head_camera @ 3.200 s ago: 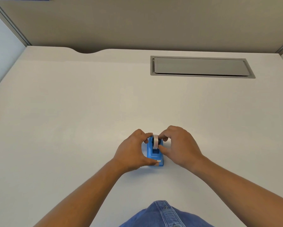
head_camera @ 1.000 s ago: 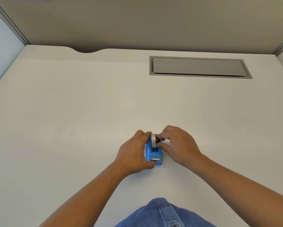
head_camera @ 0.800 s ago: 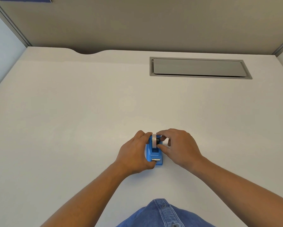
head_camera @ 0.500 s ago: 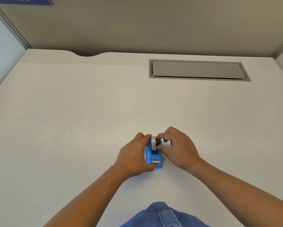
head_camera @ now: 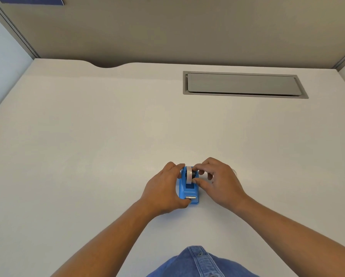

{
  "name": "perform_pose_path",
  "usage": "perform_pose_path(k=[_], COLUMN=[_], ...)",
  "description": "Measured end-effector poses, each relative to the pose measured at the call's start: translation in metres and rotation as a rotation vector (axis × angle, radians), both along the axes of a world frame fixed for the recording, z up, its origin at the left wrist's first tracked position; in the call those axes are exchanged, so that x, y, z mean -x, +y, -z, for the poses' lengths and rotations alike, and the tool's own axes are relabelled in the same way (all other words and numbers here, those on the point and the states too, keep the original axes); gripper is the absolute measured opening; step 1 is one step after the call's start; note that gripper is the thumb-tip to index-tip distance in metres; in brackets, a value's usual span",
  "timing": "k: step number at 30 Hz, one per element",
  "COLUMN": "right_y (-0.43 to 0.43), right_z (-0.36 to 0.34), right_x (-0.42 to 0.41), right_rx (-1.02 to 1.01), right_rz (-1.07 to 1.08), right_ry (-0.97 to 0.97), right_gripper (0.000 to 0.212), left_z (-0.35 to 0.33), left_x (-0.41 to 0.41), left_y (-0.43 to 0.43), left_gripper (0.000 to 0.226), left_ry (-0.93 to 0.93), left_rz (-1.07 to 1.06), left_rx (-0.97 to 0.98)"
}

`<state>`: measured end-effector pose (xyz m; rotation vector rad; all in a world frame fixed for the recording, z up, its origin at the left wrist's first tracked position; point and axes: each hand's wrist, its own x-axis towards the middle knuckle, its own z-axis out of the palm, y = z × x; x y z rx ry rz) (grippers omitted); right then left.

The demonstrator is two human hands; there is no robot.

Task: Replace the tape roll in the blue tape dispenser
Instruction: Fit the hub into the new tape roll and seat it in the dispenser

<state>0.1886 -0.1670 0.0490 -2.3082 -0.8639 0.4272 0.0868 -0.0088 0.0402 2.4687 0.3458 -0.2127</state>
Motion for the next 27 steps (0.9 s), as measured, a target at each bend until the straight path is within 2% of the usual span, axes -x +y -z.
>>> perform_pose_path(k=[4, 13, 22, 24, 27], right_y=[0.002, 0.013, 0.01, 0.013, 0.017], right_z=[-0.003, -0.02, -0.03, -0.032, -0.031], right_x=[0.001, 0.009, 0.002, 0.002, 0.001], right_rx=[0.011, 0.184, 0.263, 0.265, 0.271], right_rz=[0.005, -0.006, -0.047, -0.087, -0.126], right_ry=[-0.022, -0.113, -0.031, -0.033, -0.064], right_gripper=[0.028, 0.021, 0.061, 0.063, 0.051], left_z=[-0.002, -0.003, -0.003, -0.002, -0.003], left_x=[-0.001, -0.001, -0.001, -0.001, -0.001], left_y=[0.0, 0.0, 0.0, 0.0, 0.0], left_gripper=[0.087, 0.085, 0.091, 0.09, 0.087], left_ry=[-0.003, -0.011, 0.002, 0.006, 0.01], left_rz=[-0.006, -0.01, -0.013, -0.014, -0.014], left_rx=[0.007, 0.0, 0.0, 0.001, 0.001])
